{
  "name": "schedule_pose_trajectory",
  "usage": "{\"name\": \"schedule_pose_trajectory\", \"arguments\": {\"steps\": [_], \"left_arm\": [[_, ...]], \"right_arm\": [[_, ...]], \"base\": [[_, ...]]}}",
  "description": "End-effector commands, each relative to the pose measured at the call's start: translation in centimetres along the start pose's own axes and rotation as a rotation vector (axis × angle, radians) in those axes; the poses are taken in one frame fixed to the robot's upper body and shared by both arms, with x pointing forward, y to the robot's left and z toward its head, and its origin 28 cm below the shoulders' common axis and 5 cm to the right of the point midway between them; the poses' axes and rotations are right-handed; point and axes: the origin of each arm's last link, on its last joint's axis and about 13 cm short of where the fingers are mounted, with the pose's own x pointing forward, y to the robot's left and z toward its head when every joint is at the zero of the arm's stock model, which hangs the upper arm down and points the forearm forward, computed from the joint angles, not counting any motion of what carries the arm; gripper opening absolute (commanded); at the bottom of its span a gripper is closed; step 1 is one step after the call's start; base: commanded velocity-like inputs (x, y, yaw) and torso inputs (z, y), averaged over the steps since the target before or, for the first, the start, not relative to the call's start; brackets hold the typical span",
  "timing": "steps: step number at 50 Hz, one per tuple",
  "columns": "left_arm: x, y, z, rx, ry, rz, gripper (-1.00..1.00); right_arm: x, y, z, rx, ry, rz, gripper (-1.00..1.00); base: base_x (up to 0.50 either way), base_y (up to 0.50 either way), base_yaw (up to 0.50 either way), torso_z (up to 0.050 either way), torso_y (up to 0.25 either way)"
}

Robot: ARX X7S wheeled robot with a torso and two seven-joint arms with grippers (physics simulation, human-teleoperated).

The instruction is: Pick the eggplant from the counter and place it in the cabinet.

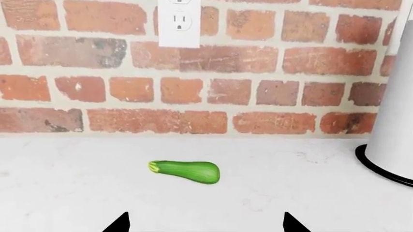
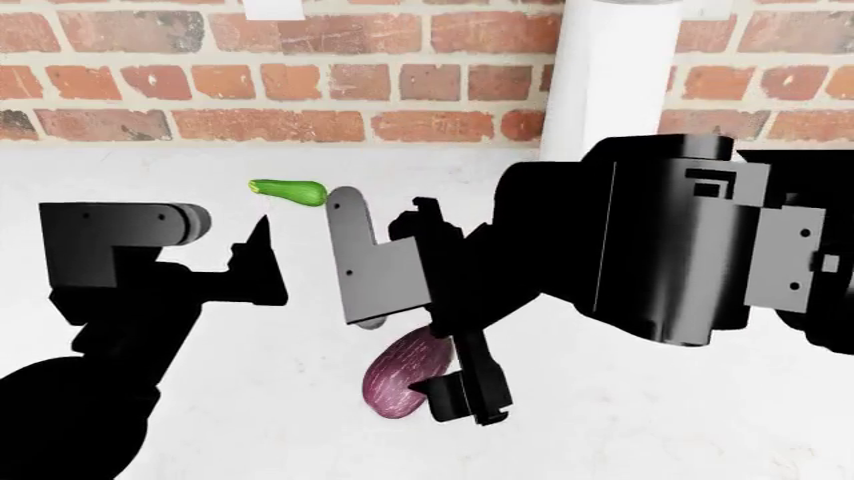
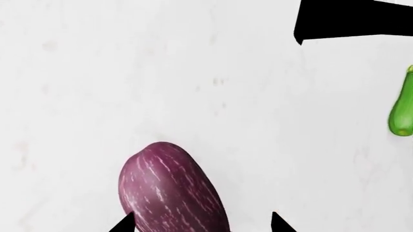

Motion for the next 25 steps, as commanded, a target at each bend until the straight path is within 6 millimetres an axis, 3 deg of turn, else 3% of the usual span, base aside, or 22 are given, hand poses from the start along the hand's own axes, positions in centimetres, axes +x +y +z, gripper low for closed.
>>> {"name": "schedule_pose_trajectory", "arguments": {"steps": [1, 8, 25], "left_arm": [[0.2, 0.0, -0.2, -0.003, 0.005, -0.003, 1.0], [0.3, 0.0, -0.2, -0.002, 0.008, 0.0, 1.0], [0.9, 0.3, -0.7, -0.01, 0.018, 0.007, 1.0]], "right_arm": [[0.7, -0.3, -0.1, -0.004, -0.058, 0.015, 1.0], [1.5, -0.3, -0.2, 0.048, -0.172, 0.123, 1.0], [5.7, -0.7, -3.6, 0.177, -0.111, 0.246, 1.0]], "base": [[0.0, 0.0, 0.0, 0.0, 0.0], [0.0, 0.0, 0.0, 0.0, 0.0], [0.0, 0.0, 0.0, 0.0, 0.0]]}}
